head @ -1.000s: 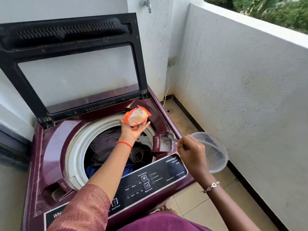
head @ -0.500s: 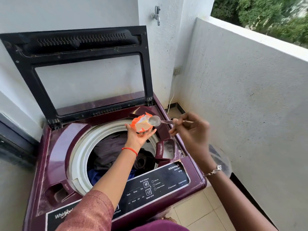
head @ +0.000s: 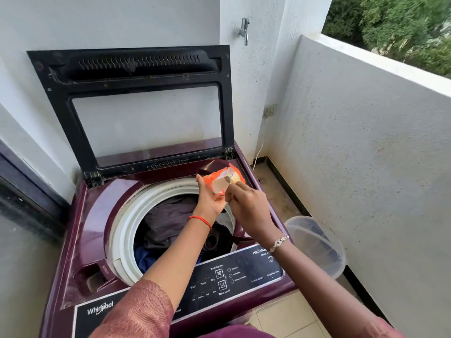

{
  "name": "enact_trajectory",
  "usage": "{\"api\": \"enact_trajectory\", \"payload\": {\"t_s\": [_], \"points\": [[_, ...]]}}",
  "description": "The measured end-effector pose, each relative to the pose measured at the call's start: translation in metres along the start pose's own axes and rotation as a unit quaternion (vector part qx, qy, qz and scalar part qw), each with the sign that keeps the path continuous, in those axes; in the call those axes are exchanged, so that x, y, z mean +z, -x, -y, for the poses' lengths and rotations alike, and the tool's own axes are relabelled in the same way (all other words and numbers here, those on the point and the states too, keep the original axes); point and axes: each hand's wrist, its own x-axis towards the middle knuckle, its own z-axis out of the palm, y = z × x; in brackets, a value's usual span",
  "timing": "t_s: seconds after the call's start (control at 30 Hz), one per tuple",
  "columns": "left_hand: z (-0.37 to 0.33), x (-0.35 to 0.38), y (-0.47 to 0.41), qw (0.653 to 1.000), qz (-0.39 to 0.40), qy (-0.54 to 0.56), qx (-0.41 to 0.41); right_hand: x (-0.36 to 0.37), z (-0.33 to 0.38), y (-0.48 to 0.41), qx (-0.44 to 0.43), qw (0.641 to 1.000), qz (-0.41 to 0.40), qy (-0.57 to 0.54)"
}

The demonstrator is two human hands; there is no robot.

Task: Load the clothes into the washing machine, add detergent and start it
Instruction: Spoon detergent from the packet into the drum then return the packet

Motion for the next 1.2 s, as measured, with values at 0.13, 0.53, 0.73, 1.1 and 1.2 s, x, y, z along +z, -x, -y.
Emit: {"api": "enact_trajectory", "payload": {"t_s": [0.13, 0.53, 0.73, 1.1, 1.2], "points": [[-0.002, 0.0, -0.004, 0.999, -0.001, 0.048, -0.014, 0.001, 0.01, -0.002, 0.247, 0.944, -0.066, -0.209], [-0.008, -0.002, 0.0, 0.986, 0.038, 0.158, -0.033, -0.037, -0.002, -0.008, 0.54, 0.601, -0.137, -0.573], [-0.004, 0.002, -0.003, 0.987, 0.029, 0.147, -0.051, -0.054, -0.006, 0.004, 0.559, 0.567, -0.178, -0.578], [0.011, 0.008, -0.003, 0.989, 0.012, 0.123, -0.084, -0.081, -0.013, 0.031, 0.52, 0.595, -0.213, -0.574], [0.01, 0.006, -0.003, 0.988, -0.002, 0.127, -0.085, -0.089, -0.017, 0.041, 0.517, 0.606, -0.216, -0.565]]}}
